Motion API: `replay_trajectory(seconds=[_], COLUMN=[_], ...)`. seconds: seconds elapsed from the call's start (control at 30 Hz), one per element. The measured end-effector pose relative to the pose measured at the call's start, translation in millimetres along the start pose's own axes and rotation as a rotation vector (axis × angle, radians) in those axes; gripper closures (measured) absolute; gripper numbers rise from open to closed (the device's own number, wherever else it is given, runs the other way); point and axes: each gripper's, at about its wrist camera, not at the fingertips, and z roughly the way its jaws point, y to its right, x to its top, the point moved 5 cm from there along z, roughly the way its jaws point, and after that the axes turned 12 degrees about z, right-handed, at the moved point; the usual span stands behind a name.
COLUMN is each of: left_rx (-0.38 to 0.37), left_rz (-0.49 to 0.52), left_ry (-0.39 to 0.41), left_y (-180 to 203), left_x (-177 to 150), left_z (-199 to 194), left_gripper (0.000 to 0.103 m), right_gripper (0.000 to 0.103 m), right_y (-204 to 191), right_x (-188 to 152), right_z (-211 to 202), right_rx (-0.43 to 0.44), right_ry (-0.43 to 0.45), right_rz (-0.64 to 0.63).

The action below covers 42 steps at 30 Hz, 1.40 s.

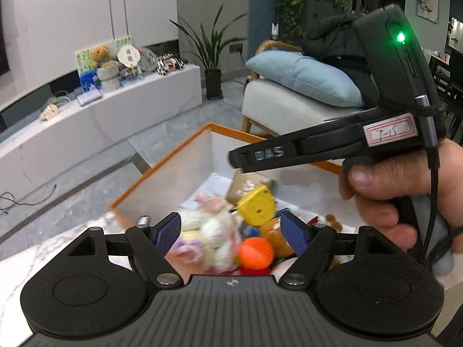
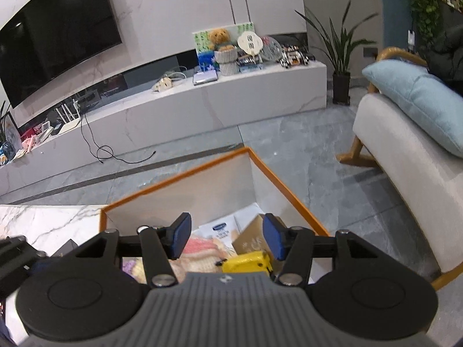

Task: Organize objects
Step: 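Move both tools back toward the grey box and card box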

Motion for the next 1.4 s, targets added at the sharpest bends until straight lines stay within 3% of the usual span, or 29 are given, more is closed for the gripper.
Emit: replay_trajectory(seconds=[0.4, 0.7, 0.8, 1.0, 1.17, 1.4], left_rx=[0.097, 0.162, 0.151, 0.160, 0.183, 0.185], left_rz=[-0.090, -0.153, -0.195, -0.105, -0.005, -0.075], left_ry=[0.012, 0.013, 0.001, 0.026, 0.001, 0.002], left_y=[-75.6, -121.5, -133.8, -141.8, -144.7, -166.5], left_x=[-79.4, -136.3, -145.9, -152.4, -165.9, -184.3], left_z=[-38.0, -48.8, -42.2, -26.9, -16.2, 5.0], left_gripper=[0.013, 0.013, 0.013, 0.011, 0.010, 0.010], right_gripper=[0.046, 0.045, 0.044, 0.040, 0.036, 0.033], right_y=[-49.5, -91.4, -104.4, -127.0, -144.8, -170.5], right_x=[-20.2, -44.5, -53.7, -75.1, -99.6, -139.3], right_z=[-3.1, -0.1, -1.5, -7.1, -5.8, 13.4], right_rx=[0.022, 0.067, 0.095, 0.165, 0.241, 0.261], right_ry=[0.058, 0.107, 0.131, 0.158, 0.139, 0.103], right_rz=[-0.150, -0.236, -0.264, -0.348, -0.426, -0.515])
